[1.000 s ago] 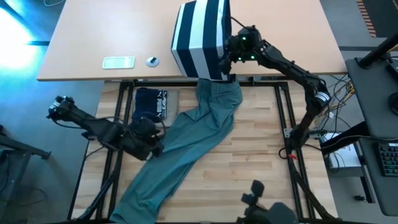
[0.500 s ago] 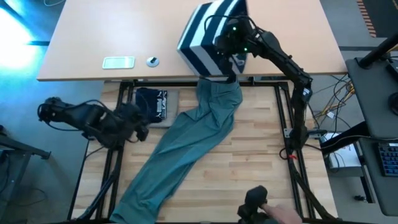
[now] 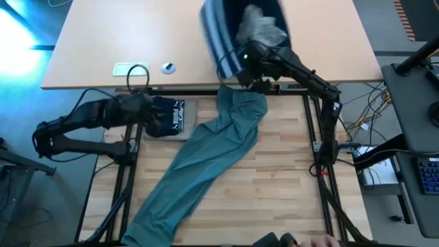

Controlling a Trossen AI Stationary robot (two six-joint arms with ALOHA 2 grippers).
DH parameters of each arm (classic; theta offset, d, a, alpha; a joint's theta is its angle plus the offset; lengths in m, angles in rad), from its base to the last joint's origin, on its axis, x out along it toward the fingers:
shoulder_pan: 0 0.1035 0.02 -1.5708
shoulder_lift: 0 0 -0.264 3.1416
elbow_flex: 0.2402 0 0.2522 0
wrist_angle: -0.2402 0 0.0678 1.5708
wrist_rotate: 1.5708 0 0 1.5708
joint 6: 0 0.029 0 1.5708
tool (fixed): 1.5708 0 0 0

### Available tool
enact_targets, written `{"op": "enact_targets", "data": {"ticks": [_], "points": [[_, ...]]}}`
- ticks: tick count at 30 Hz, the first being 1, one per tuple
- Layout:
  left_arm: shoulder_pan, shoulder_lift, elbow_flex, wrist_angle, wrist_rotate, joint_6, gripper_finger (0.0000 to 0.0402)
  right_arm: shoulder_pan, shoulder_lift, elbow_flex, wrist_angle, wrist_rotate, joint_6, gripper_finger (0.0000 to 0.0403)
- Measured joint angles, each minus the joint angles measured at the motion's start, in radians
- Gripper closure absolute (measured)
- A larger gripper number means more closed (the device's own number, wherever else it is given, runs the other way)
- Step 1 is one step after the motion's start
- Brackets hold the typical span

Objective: Fold Laundry from Bin
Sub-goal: Fold the gray pants

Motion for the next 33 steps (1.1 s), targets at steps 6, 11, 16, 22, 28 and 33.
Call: {"op": "enact_targets", "data": {"ticks": [6,11,16,22,28,33], "points": [[0.126,0.079,-0.001,0.117,0.182,0.077,0.0287,0.017,0.003,-0.002,-0.072,-0.037,0.073,0.0393],[0.129,0.147,-0.001,0.142,0.228,0.073,0.0287,0.01,0.003,-0.002,-0.026,-0.029,0.245,0.0369],[0.126,0.19,-0.001,0.155,0.258,0.026,0.0287,-0.021,0.012,-0.018,0.109,0.002,0.39,0.0325],[0.095,0.177,-0.001,0.225,0.262,0.002,0.0287,-0.038,0.031,-0.018,0.266,-0.012,0.376,0.0261],[0.093,0.16,-0.001,0.246,0.244,-0.001,0.0287,-0.036,0.046,-0.018,0.427,-0.024,0.347,0.0205],[0.092,0.157,-0.001,0.243,0.231,0.026,0.0287,-0.027,0.029,-0.002,0.473,-0.022,0.441,0.0178]]}}
